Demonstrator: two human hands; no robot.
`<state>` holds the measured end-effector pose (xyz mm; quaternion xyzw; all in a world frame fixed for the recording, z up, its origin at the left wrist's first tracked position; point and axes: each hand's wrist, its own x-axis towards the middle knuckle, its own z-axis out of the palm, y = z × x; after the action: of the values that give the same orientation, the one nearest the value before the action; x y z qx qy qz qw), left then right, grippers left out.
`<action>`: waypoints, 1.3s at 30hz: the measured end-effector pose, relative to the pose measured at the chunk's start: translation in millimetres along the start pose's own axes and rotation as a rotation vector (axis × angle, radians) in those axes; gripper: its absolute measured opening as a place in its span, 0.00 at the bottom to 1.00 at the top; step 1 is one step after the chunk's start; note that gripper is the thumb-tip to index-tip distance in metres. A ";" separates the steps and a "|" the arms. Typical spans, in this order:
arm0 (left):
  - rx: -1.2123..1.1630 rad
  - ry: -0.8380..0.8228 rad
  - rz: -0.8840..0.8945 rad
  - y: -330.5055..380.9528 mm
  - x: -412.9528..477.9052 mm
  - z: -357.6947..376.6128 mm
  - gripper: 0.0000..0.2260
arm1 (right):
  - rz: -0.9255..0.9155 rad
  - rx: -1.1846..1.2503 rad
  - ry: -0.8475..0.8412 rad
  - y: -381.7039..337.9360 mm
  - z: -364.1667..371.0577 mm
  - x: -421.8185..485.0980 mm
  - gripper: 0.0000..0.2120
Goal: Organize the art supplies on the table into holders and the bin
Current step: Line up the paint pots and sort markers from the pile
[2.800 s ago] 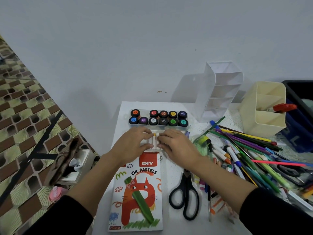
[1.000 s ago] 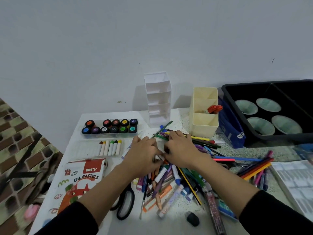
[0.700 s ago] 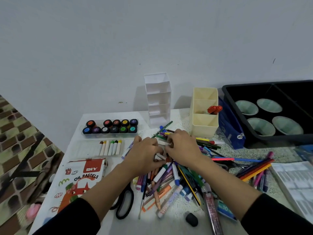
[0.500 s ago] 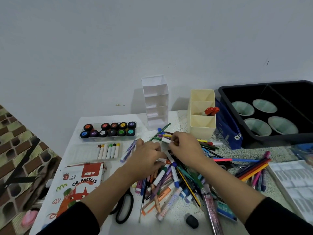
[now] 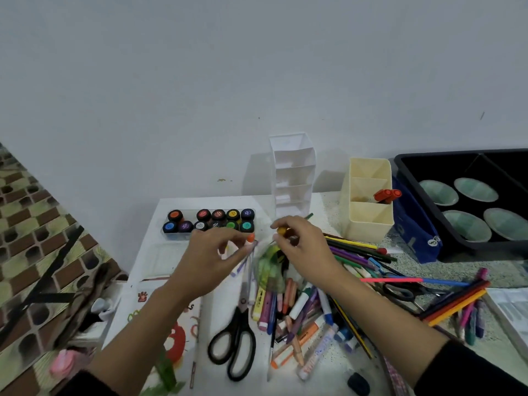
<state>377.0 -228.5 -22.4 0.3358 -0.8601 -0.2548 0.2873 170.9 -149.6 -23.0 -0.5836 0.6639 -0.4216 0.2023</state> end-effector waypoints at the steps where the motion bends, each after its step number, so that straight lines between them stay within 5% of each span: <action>1: -0.008 0.031 -0.054 -7.1 -3.7 -9.6 0.05 | 0.011 0.048 -0.013 -4.6 7.5 3.2 0.06; 7: 0.026 0.118 -0.357 -65.3 -19.2 -59.7 0.10 | 0.090 0.282 -0.151 -34.6 61.3 31.3 0.07; 12: 0.025 -0.002 -0.516 -102.8 -25.0 -68.9 0.09 | 0.028 0.121 -0.228 -50.8 111.4 52.1 0.08; 32: 0.095 -0.117 -0.402 -137.9 -19.3 -71.5 0.16 | -0.233 -0.297 -0.265 -45.3 172.4 74.4 0.06; 39: 0.170 -0.198 -0.347 -136.8 -18.2 -73.0 0.10 | -0.314 -0.480 -0.298 -38.0 175.3 68.7 0.10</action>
<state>495.7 -321.4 -63.2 0.4753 -0.8317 -0.2587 0.1240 311.0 -270.0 -76.0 -0.7653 0.6092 -0.1890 0.0863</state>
